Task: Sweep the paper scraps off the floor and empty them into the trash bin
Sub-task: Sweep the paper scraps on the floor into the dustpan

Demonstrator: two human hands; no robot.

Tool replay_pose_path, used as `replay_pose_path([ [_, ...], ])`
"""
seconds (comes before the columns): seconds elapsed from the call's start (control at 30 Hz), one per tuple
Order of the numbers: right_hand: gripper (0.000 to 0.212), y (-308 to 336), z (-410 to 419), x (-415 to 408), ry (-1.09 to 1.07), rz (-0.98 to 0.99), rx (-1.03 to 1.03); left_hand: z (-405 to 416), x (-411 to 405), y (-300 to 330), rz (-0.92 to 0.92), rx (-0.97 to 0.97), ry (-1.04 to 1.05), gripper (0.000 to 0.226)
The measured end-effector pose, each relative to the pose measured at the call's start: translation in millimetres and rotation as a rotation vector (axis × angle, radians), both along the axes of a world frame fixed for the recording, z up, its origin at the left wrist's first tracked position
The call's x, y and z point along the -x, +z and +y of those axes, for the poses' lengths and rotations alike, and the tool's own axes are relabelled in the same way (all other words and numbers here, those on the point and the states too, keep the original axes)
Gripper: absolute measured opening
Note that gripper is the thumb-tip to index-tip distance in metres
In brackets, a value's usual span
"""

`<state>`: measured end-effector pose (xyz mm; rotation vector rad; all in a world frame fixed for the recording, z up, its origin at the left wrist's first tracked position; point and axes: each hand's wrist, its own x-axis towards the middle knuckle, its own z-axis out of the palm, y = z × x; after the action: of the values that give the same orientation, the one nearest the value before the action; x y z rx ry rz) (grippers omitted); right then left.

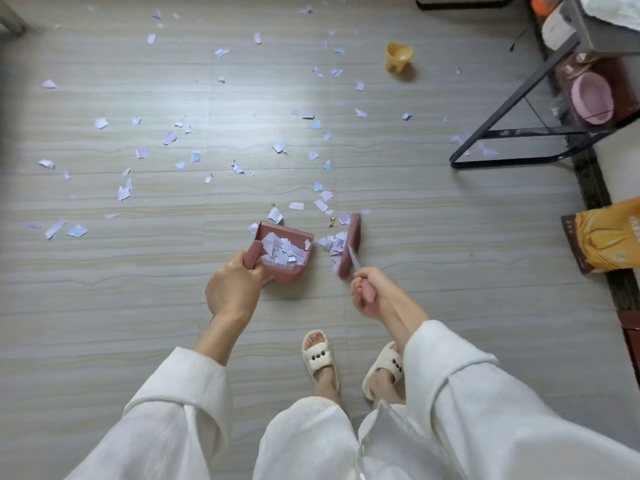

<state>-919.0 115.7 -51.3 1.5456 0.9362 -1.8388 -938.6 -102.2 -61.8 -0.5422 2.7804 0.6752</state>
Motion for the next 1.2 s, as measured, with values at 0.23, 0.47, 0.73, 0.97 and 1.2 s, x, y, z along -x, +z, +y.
replay_pose_path([
  [0.23, 0.030, 22.2, 14.3, 22.7, 0.156, 0.020, -0.086, -17.6, -1.7, -2.9, -0.009, 0.001, 0.042, 0.018],
  [0.47, 0.030, 7.5, -22.8, 31.6, 0.237, 0.010, -0.175, -43.6, -7.1, -4.7, -0.024, 0.017, 0.062, 0.016],
  [0.73, 0.027, 2.4, -53.2, 74.1, 0.478, 0.089, -0.116, -64.4, -17.1, -2.9, -0.048, 0.046, 0.136, 0.017],
  [0.97, 0.024, 19.9, -49.6, 105.3, 0.791, 0.158, -0.129, -69.4, -9.7, 3.0, -0.093, 0.115, 0.169, 0.024],
  [1.2, 0.028, 9.1, -59.8, 161.8, 0.896, 0.073, 0.158, -75.5, 14.9, 1.4, -0.177, 0.168, 0.190, 0.024],
])
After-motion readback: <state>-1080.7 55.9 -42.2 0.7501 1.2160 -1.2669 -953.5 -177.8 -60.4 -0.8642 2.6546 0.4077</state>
